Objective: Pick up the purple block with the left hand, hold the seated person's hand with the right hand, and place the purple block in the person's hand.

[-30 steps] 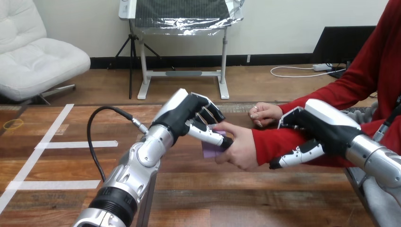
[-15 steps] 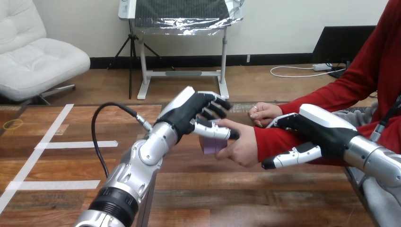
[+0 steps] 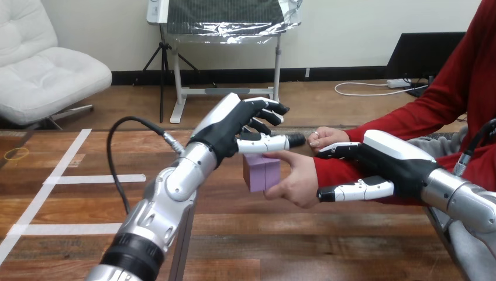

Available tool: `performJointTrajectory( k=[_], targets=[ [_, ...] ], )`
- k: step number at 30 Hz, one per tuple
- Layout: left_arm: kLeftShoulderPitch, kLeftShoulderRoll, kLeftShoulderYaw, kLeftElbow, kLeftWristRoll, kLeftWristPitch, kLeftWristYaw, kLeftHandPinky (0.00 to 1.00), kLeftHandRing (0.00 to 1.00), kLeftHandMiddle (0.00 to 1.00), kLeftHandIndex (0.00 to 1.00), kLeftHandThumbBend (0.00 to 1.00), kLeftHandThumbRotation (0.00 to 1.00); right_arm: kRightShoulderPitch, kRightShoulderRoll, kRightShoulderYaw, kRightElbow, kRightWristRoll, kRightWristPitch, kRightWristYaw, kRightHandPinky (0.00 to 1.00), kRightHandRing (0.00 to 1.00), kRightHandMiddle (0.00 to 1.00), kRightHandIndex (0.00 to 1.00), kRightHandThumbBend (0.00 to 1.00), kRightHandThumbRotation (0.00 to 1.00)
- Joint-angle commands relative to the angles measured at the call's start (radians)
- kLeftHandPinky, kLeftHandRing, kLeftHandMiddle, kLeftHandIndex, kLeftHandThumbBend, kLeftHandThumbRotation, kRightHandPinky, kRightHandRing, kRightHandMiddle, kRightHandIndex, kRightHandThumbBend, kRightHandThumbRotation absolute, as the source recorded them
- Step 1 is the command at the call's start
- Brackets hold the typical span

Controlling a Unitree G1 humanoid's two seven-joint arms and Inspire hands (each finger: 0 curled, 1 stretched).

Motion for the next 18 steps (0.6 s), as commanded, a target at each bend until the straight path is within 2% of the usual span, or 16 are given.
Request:
performJointTrajectory(
  k=[1, 18],
  targets=[
    [0.022, 0.038, 0.003, -0.071, 0.002, 0.016, -0.002, 0.60, 0.70, 0.75, 0.77, 0.78, 0.79, 0.005, 0.006, -0.012, -0.042, 0.024, -0.013, 0.010, 0.66, 0.79, 0.82, 0.84, 1.00, 0.95],
    [0.078, 0.068, 0.017, -0.110, -0.017, 0.010, -0.001, 0.63, 0.74, 0.77, 0.78, 0.79, 0.82, 0.052, -0.001, -0.030, -0.094, 0.020, -0.009, -0.011, 0.65, 0.79, 0.83, 0.85, 1.00, 1.00]
  ],
)
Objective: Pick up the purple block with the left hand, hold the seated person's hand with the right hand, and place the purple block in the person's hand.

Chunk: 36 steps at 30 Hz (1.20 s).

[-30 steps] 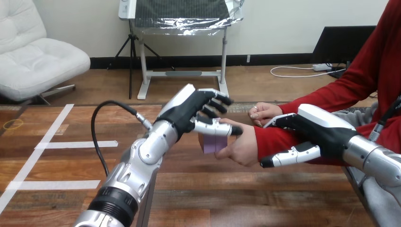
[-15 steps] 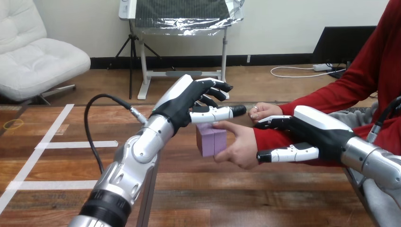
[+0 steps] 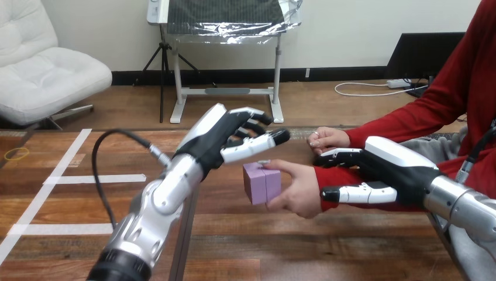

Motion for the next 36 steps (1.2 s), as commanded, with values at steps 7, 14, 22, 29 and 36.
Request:
performJointTrajectory(
  k=[7, 14, 22, 29, 36],
  targets=[
    [0.051, 0.035, 0.023, -0.111, -0.020, -0.020, 0.010, 0.66, 0.77, 0.80, 0.78, 0.77, 0.87, 0.047, 0.009, -0.036, -0.109, 0.012, 0.013, -0.053, 0.66, 0.80, 0.84, 0.87, 1.00, 1.00],
    [0.117, 0.032, 0.041, -0.176, -0.040, -0.028, 0.027, 0.67, 0.78, 0.80, 0.78, 0.76, 0.90, 0.098, 0.023, -0.069, -0.172, 0.022, 0.022, -0.108, 0.67, 0.81, 0.86, 0.89, 1.00, 1.00],
    [0.238, 0.027, 0.069, -0.320, -0.076, -0.067, 0.060, 0.69, 0.79, 0.81, 0.78, 0.75, 0.88, 0.180, 0.056, -0.121, -0.253, 0.056, -0.006, -0.203, 0.65, 0.81, 0.86, 0.89, 1.00, 1.00],
    [0.348, 0.013, 0.096, -0.429, -0.113, -0.173, 0.114, 0.66, 0.77, 0.80, 0.78, 0.71, 0.85, 0.260, 0.120, -0.166, -0.316, 0.175, -0.039, -0.239, 0.66, 0.81, 0.86, 0.86, 1.00, 1.00],
    [0.479, 0.004, 0.117, -0.574, -0.142, -0.235, 0.147, 0.65, 0.76, 0.79, 0.78, 0.72, 0.87, 0.325, 0.185, -0.176, -0.348, 0.280, -0.132, -0.250, 0.74, 0.84, 0.86, 0.86, 1.00, 1.00]
  ],
)
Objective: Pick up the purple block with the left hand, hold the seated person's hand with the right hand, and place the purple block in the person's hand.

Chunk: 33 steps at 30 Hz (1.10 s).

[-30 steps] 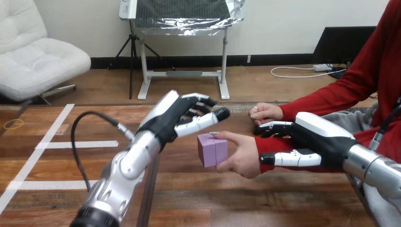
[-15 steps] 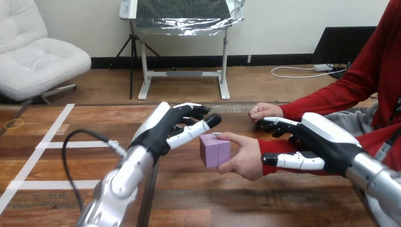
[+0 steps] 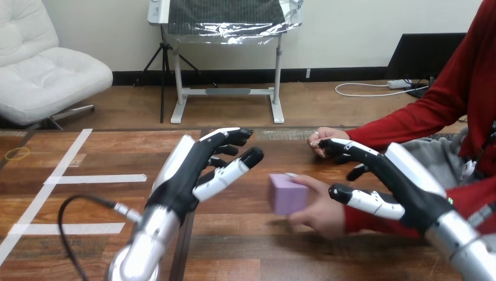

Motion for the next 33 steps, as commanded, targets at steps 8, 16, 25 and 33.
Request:
performJointTrajectory(
  k=[8, 16, 25, 33],
  targets=[
    [0.183, -0.027, 0.076, -0.325, -0.056, -0.163, 0.086, 0.64, 0.75, 0.77, 0.77, 0.76, 0.94, 0.104, 0.142, -0.069, -0.190, 0.099, -0.110, -0.095, 0.79, 0.85, 0.87, 0.86, 1.00, 1.00],
    [0.279, -0.044, 0.087, -0.393, -0.145, -0.286, 0.074, 0.65, 0.74, 0.75, 0.74, 0.71, 0.95, 0.178, 0.208, -0.031, -0.269, 0.189, -0.152, -0.055, 0.85, 0.89, 0.88, 0.88, 1.00, 1.00],
    [0.380, -0.049, 0.081, -0.474, -0.177, -0.352, 0.061, 0.65, 0.74, 0.75, 0.74, 0.70, 0.95, 0.234, 0.270, -0.001, -0.326, 0.204, -0.201, -0.039, 0.88, 0.91, 0.91, 0.91, 0.93, 1.00],
    [0.440, -0.052, 0.090, -0.518, -0.169, -0.390, 0.058, 0.64, 0.72, 0.74, 0.74, 0.66, 0.94, 0.279, 0.302, 0.014, -0.373, 0.199, -0.208, -0.019, 0.86, 0.90, 0.91, 0.90, 0.90, 1.00]
  ],
)
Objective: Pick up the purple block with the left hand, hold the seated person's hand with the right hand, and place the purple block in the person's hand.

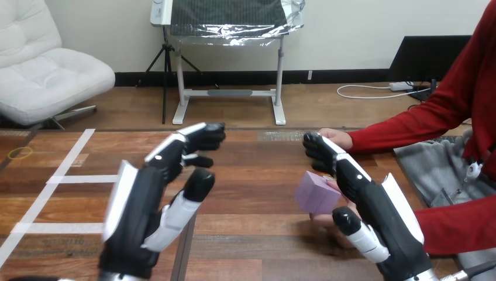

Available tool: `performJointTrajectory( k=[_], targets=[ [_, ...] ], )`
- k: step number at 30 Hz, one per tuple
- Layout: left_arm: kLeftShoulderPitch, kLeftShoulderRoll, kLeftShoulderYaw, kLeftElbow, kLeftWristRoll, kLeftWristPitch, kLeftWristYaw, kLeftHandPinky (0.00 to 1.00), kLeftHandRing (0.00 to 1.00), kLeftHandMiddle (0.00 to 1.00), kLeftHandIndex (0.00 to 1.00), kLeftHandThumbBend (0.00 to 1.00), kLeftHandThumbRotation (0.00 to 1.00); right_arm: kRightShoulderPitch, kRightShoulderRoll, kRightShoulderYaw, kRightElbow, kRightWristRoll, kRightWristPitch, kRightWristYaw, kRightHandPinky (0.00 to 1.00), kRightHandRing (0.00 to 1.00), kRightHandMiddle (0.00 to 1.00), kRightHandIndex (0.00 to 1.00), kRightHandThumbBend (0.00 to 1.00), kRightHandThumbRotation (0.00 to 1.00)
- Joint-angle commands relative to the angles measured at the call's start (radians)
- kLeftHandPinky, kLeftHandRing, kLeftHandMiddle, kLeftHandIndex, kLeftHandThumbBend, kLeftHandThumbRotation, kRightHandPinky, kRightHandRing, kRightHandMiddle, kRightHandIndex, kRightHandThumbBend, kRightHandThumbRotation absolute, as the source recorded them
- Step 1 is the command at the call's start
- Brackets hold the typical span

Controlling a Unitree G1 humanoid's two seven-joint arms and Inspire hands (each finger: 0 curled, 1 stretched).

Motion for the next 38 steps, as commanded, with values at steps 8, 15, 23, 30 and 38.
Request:
performJointTrajectory(
  k=[8, 15, 23, 30, 38],
  targets=[
    [0.023, -0.025, 0.027, -0.111, -0.014, -0.051, 0.007, 0.60, 0.68, 0.72, 0.73, 0.66, 0.93, 0.011, 0.033, 0.004, -0.132, 0.015, -0.014, 0.033, 0.86, 0.90, 0.90, 0.90, 0.89, 1.00],
    [0.030, -0.030, 0.027, -0.106, -0.019, -0.057, -0.004, 0.59, 0.67, 0.71, 0.73, 0.66, 0.92, 0.019, 0.037, 0.008, -0.121, 0.025, -0.023, 0.050, 0.88, 0.90, 0.90, 0.90, 0.85, 1.00],
    [0.024, -0.032, 0.024, -0.086, -0.021, -0.069, -0.018, 0.59, 0.67, 0.72, 0.73, 0.67, 0.91, 0.033, 0.035, 0.011, -0.129, 0.022, -0.011, 0.066, 0.91, 0.91, 0.90, 0.91, 0.85, 1.00],
    [0.026, -0.037, 0.013, -0.100, -0.021, -0.054, -0.033, 0.59, 0.68, 0.73, 0.74, 0.67, 0.91, 0.046, 0.031, 0.005, -0.140, 0.017, 0.015, 0.072, 0.93, 0.91, 0.91, 0.91, 0.85, 1.00],
    [0.029, -0.047, -0.001, -0.118, -0.015, -0.024, -0.047, 0.57, 0.68, 0.73, 0.75, 0.68, 0.91, 0.054, 0.020, 0.002, -0.152, 0.024, 0.051, 0.090, 0.92, 0.93, 0.92, 0.92, 0.89, 1.00]
  ],
)
